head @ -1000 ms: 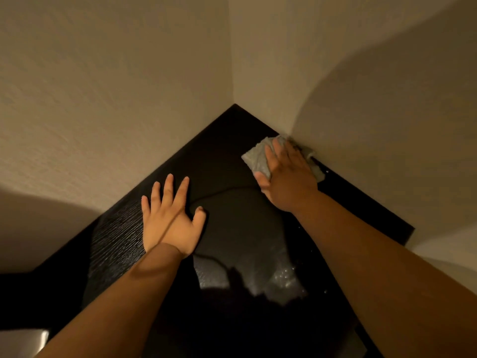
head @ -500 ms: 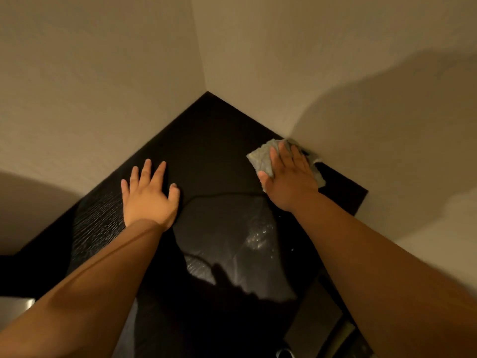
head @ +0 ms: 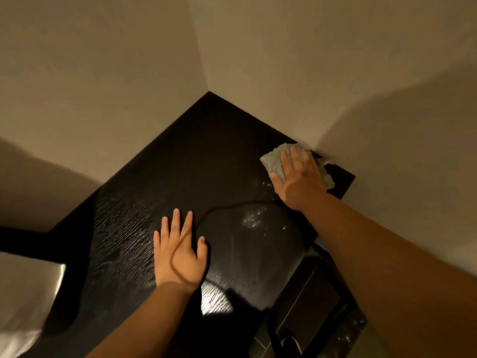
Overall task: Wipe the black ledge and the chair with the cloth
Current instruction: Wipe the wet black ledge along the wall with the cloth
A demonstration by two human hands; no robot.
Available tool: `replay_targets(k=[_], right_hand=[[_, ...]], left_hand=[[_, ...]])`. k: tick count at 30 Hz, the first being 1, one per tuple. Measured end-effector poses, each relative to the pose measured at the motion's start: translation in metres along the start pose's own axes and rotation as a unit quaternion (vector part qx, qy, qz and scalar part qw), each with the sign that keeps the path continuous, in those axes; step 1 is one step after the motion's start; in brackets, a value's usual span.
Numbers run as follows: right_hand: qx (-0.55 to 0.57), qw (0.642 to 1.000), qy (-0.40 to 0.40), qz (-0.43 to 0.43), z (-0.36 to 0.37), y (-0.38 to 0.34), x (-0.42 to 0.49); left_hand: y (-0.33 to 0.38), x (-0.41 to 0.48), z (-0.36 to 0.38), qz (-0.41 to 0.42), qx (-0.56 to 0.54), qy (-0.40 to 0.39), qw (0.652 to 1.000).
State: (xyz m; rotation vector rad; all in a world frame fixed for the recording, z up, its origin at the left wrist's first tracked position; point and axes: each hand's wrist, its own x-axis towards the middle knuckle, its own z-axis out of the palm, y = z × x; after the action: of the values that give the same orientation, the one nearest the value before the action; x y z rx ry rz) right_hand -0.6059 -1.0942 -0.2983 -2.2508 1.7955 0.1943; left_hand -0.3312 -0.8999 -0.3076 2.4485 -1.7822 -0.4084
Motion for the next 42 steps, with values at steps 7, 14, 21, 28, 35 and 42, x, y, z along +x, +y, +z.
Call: replay_targets(k=[7,14,21,28,35,42], right_hand=[[-0.069,0.989,-0.017,-0.132,0.013,0.022,-0.026],[-0.034,0.999,-0.011,-0.020,0.006,-0.021,-0.002],[-0.056,0.974,-0.045,-0.214,0.017,-0.027,-0.039],[-0.030,0.996,-0.004,-0.085,0.014,-0.042,-0.013],[-0.022,0.963,-0.011,-0.268,0.040,-0.055,-0.090],[-0.031,0.995,0.005,-0.096,0.025,-0.034,-0.038]], left_hand=[[0.005,-0.037,0.012,0.012,0.002,0.000,1.000],[0.009,-0.035,0.009,0.008,0.028,-0.003,1.000],[0.011,-0.033,0.009,0.011,0.032,0.000,0.999],[0.011,-0.034,0.008,0.013,0.030,0.007,0.999],[0.010,-0.034,0.009,0.016,0.028,0.014,0.999],[0.011,-0.033,0.009,0.014,0.021,0.023,0.999]])
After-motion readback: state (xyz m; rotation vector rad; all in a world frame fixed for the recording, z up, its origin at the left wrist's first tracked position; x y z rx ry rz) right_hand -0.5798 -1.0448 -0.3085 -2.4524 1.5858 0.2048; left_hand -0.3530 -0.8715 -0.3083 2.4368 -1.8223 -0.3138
